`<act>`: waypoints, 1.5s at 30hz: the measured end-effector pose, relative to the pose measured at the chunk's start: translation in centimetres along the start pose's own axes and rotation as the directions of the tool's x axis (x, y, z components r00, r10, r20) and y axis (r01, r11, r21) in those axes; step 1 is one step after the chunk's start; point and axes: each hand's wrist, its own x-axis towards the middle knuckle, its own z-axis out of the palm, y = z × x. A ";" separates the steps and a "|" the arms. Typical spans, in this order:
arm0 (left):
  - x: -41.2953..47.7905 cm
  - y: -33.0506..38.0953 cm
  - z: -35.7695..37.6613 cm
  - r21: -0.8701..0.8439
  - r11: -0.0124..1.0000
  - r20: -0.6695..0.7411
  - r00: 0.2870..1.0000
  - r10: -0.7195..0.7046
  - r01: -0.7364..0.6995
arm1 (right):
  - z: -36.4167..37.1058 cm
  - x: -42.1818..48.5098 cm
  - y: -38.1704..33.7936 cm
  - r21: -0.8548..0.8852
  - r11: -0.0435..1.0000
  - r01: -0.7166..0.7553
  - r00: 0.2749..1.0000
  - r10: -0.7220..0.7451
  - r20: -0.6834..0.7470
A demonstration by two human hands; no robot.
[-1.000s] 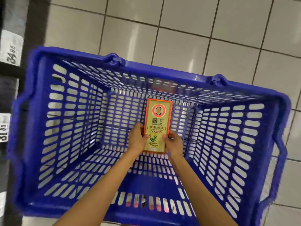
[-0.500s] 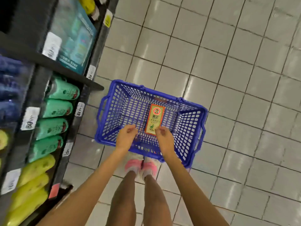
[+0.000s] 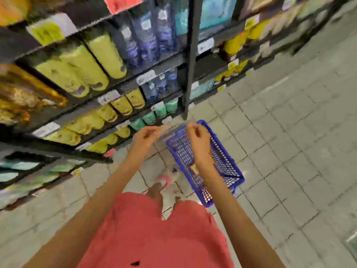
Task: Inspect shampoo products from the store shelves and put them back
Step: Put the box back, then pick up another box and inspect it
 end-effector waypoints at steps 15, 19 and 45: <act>-35.4 -15.6 -19.2 -0.663 0.748 -0.664 0.439 -0.606 0.030 | 20.4 -24.9 0.8 -0.185 0.837 0.515 0.269 0.047 0.962; -43.0 -20.3 -21.6 -0.710 0.701 -0.688 0.282 -0.669 -0.068 | 25.5 -34.1 3.9 -0.146 0.800 0.582 0.005 0.176 0.984; -57.3 -47.3 -69.8 -0.582 0.811 -0.805 0.188 -0.562 -0.067 | 69.8 -72.8 9.5 0.014 0.729 0.684 -0.091 0.065 0.994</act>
